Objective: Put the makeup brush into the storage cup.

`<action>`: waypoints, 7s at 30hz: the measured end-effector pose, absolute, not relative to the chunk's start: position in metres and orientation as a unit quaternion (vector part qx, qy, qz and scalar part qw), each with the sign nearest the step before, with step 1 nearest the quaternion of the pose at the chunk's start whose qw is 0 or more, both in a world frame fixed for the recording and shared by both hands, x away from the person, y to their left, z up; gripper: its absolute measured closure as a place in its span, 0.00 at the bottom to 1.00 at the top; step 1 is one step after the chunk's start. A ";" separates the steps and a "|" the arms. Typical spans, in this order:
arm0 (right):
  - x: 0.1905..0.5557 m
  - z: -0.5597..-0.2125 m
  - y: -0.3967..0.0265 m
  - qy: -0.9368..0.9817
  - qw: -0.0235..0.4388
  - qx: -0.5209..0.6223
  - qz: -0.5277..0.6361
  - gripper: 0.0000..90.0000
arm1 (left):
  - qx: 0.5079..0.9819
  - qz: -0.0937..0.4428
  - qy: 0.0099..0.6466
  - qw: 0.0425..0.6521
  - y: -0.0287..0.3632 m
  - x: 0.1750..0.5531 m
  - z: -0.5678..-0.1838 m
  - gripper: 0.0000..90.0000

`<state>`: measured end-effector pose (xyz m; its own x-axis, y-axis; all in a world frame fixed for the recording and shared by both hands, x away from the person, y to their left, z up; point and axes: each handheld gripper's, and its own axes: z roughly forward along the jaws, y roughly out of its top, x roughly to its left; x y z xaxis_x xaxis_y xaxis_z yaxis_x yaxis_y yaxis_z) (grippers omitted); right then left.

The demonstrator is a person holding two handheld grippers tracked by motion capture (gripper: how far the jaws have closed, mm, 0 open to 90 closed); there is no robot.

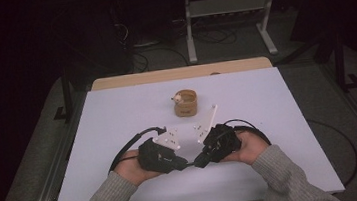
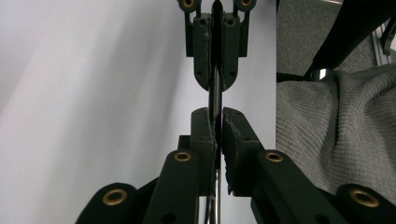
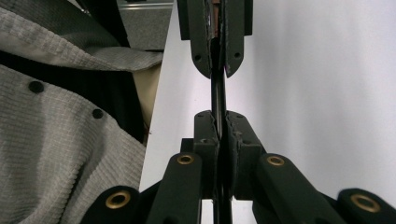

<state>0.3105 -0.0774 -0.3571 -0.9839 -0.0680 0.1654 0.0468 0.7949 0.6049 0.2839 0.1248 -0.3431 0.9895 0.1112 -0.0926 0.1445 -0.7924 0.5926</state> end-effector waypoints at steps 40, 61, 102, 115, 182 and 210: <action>0.286 -0.354 -0.082 -0.953 0.011 0.006 -0.301 0.90 | 0.958 -0.023 0.055 0.282 0.120 0.278 -0.341 0.92; 0.284 -0.373 -0.096 -0.935 0.009 -0.006 -0.354 0.92 | 0.950 -0.046 0.069 0.301 0.127 0.286 -0.347 0.87; 0.278 -0.376 -0.086 -0.934 -0.018 -0.004 -0.358 0.89 | 0.956 -0.039 0.069 0.283 0.127 0.283 -0.345 0.93; 0.280 -0.367 -0.070 -0.938 -0.021 -0.013 -0.345 0.91 | 0.959 -0.019 0.081 0.272 0.120 0.283 -0.343 0.89; 0.336 -0.350 -0.117 -0.884 0.037 -0.121 -0.449 0.92 | 0.903 0.011 0.199 0.381 0.191 0.281 -0.349 0.53; 0.392 -0.330 -0.116 -0.870 0.031 -0.156 -0.467 0.92 | 0.881 0.044 0.245 0.401 0.224 0.274 -0.378 0.45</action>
